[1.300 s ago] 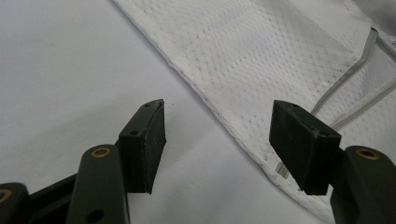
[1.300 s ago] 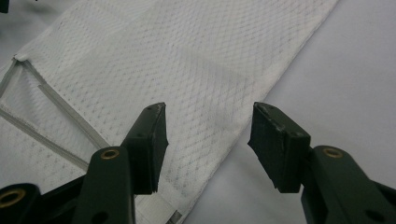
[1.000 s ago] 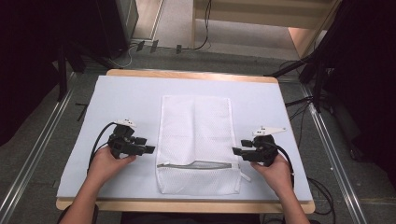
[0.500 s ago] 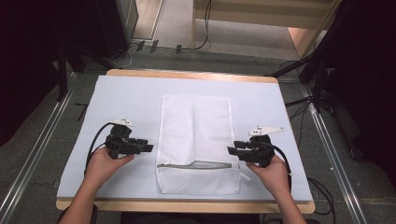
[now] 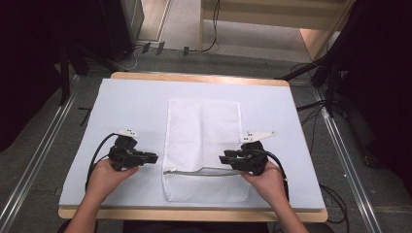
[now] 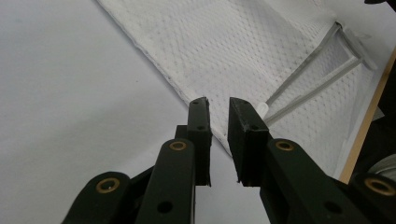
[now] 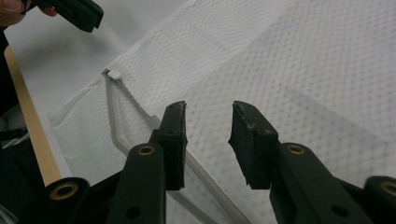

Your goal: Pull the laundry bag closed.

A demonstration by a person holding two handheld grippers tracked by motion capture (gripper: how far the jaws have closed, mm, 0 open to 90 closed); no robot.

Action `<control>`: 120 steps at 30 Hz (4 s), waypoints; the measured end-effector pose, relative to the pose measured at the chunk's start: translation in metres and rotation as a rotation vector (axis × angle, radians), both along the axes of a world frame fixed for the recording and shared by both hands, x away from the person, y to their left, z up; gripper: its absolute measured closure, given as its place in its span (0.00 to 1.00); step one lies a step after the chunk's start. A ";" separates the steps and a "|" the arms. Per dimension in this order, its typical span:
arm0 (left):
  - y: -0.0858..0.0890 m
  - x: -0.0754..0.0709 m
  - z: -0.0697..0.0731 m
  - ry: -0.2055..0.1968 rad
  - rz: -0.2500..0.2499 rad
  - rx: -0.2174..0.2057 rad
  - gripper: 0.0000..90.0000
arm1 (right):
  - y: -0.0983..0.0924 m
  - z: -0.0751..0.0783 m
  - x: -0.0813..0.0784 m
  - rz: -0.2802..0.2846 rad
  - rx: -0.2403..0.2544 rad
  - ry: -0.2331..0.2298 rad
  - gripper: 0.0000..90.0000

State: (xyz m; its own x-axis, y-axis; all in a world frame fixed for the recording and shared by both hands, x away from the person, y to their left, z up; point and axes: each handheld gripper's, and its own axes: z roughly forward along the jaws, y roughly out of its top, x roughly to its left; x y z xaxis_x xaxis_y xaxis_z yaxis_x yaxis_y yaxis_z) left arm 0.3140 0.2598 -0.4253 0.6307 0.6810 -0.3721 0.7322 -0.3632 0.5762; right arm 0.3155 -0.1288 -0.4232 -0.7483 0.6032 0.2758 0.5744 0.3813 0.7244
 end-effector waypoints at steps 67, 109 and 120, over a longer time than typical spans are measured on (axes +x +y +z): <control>-0.026 0.006 -0.035 0.120 -0.063 -0.012 1.00 | 0.143 -0.042 -0.005 0.255 -0.061 0.076 0.98; -0.030 -0.002 -0.034 0.040 -0.104 0.042 1.00 | 0.131 -0.044 -0.006 0.244 -0.062 0.097 0.98; -0.032 -0.005 -0.033 0.015 -0.105 0.056 1.00 | 0.122 -0.045 -0.003 0.264 -0.063 0.114 0.98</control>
